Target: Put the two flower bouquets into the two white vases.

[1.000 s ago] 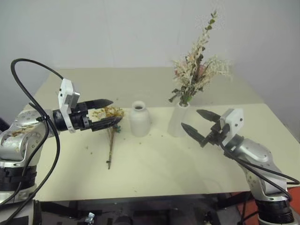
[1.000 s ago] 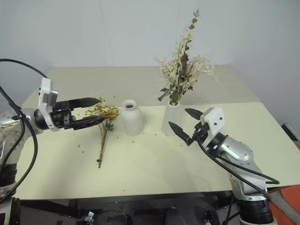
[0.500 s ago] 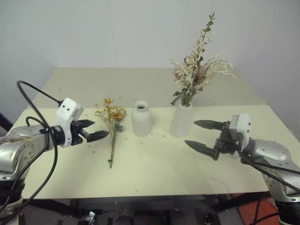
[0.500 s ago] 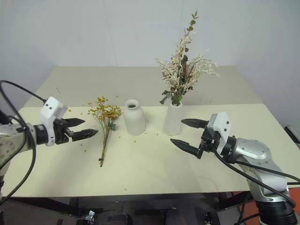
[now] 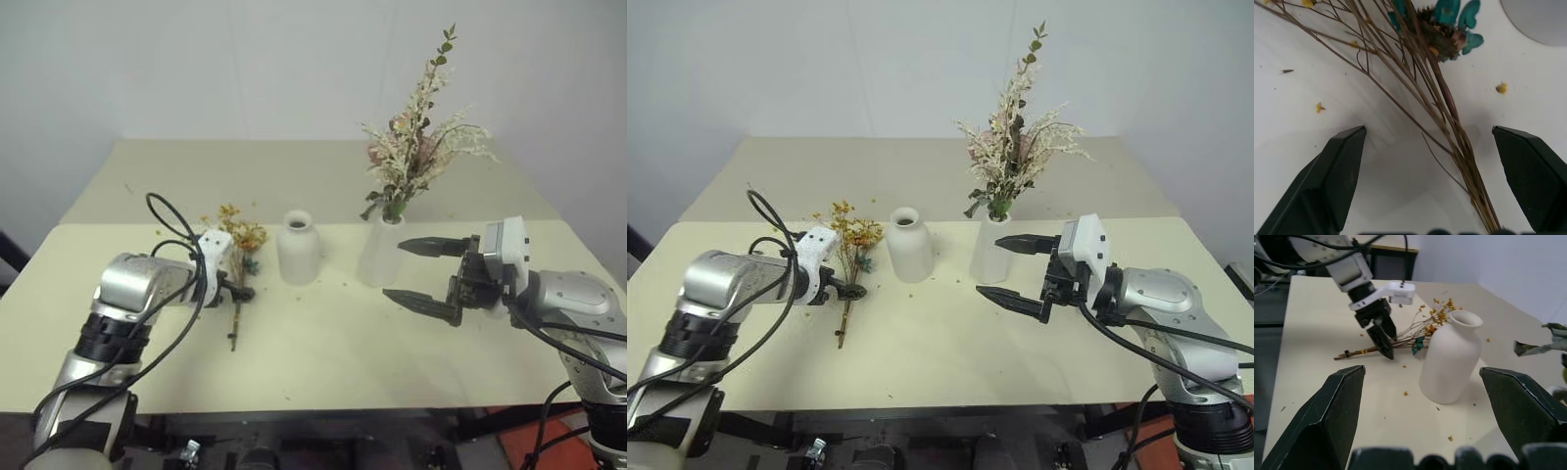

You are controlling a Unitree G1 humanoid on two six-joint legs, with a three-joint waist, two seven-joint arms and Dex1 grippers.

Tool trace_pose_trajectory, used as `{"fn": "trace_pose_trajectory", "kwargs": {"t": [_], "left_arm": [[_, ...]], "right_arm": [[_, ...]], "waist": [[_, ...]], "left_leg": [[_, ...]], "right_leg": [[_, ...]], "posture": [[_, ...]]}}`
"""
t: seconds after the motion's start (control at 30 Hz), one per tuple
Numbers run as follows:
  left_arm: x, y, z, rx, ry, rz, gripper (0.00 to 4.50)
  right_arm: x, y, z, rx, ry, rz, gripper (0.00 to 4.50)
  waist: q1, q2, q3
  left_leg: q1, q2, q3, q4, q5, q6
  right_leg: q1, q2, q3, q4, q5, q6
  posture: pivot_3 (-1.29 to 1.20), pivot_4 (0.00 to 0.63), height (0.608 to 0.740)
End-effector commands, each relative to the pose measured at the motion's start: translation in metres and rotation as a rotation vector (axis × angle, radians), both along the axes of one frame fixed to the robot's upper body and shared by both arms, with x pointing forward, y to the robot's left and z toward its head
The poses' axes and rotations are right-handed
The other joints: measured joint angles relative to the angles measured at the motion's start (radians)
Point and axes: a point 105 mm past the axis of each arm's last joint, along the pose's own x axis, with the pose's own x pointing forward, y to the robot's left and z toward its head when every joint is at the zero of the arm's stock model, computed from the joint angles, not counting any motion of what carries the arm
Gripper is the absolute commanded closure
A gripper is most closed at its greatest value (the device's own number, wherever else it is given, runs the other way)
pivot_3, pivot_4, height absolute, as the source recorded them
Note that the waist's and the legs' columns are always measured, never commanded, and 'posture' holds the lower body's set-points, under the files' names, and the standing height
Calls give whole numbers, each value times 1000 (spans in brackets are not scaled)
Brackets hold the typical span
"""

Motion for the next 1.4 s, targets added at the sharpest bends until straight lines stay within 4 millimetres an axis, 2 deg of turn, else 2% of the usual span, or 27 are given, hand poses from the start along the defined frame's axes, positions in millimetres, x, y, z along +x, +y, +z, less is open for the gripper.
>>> {"fn": "trace_pose_trajectory", "kwargs": {"t": [0.03,0.23,0.47,0.53,0.73,0.77,0.9,1.03,1.1,1.3,1.4], "left_arm": [[15,-1,-2,26,-21,26,569],[24,0,-4,29,-33,38,2369],[32,17,12,14,-96,99,4376],[35,24,26,22,-165,111,4446],[42,30,100,-68,-473,100,4446],[42,30,107,-80,-502,94,4446],[43,17,159,-187,-759,28,4446],[42,5,195,-322,-965,4,4446],[42,-1,205,-398,-991,5,4446],[34,-31,236,-634,-1035,-146,4446],[26,-47,243,-744,-1020,-253,4446]], "right_arm": [[-7,-2,13,-7,-56,25,65],[-7,-5,12,-16,-56,27,65],[-3,-8,15,2,-53,-8,65],[1,-8,18,34,-55,-39,65],[9,-11,19,81,-46,-135,65],[10,-12,18,82,-43,-148,65],[18,-15,13,94,-15,-227,65],[17,-16,9,96,-8,-237,65],[17,-16,8,98,-8,-239,65],[15,-16,7,107,-18,-239,65],[15,-17,6,110,-21,-240,65]], "waist": [[1,0,0],[2,0,0],[2,0,0],[1,0,0],[0,0,0],[1,0,0],[3,0,0],[9,0,0],[9,0,0],[1,0,0],[-2,0,0]], "left_leg": [[0,0,0,0,0,0],[2,0,0,0,1,-1],[1,-1,0,0,1,-1],[1,0,0,0,1,-1],[0,0,0,0,1,-1],[0,0,0,0,1,-1],[0,-1,0,0,1,-1],[0,-1,0,1,1,-1],[-1,-1,0,1,1,-1],[-1,-1,0,1,1,-1],[-1,-1,0,1,1,-1]], "right_leg": [[0,0,0,0,0,0],[2,0,0,1,0,0],[1,-1,0,1,0,0],[1,0,0,1,0,0],[0,0,0,1,1,0],[0,-1,0,1,1,0],[0,-1,0,0,1,1],[1,-1,0,0,1,1],[1,-1,0,-1,1,1],[1,-1,0,-1,2,2],[1,-1,0,0,2,2]], "posture": [[0,150,740],[0,150,740],[0,150,740],[0,150,740],[0,150,740],[0,150,740],[0,150,740],[0,150,740],[0,150,740],[0,150,740],[0,150,740]]}}
